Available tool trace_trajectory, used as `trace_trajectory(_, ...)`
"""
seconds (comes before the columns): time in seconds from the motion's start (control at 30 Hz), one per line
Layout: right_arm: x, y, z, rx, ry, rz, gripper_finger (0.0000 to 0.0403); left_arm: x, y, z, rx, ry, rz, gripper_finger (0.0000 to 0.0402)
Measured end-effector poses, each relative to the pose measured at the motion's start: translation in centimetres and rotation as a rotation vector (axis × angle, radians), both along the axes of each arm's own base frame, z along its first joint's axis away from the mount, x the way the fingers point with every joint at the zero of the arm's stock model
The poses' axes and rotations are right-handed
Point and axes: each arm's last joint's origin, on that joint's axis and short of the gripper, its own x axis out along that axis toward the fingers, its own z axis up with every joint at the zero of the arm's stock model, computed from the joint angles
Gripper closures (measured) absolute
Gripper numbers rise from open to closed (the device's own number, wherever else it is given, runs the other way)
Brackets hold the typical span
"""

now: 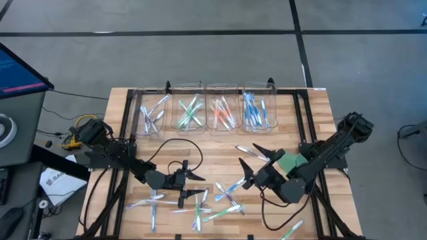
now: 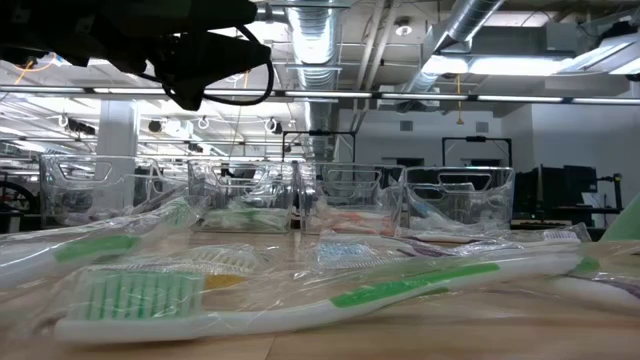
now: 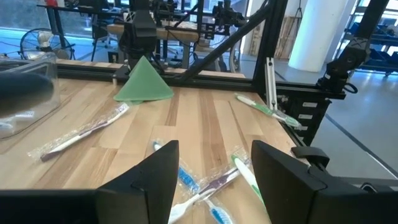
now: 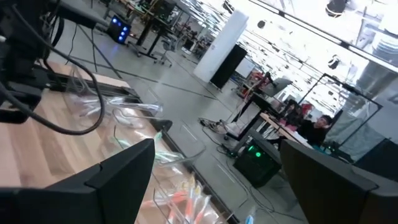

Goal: Pick & Place Toothbrushes
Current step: Put the orange toothbrush into the middle right transparent bin

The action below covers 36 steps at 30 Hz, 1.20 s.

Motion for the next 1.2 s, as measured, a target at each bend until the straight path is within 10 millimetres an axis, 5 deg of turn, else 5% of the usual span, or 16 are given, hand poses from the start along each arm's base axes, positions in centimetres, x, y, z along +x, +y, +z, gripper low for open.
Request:
trace_trajectory(0.3,-1.2,0.6,0.9,-0.056,0.060,0.040,0.0061,0.0,0.0,-0.2,0.015,0.021,0.000,0.0208)
trace_trajectory(0.5,-4.6,0.8,3.3,0.000,0.000,0.131,0.0061,0.0,0.0,-0.3,0.016,0.023,0.000,0.0208)
trace_trajectory(0.7,-8.4,-2.0,4.2,0.198,-0.184,0.172,0.0061,0.0,0.0,-0.3,0.021,0.030,0.000,0.0208)
trace_trajectory(0.93,-12.0,-4.3,2.5,0.453,-0.391,0.238,0.0061,0.0,0.0,-0.4,0.024,0.033,0.000,0.0208)
trace_trajectory(1.2,-13.1,-5.0,0.4,0.540,-0.451,0.267,0.0061,0.0,0.0,-0.4,0.022,0.033,0.001,0.0208)
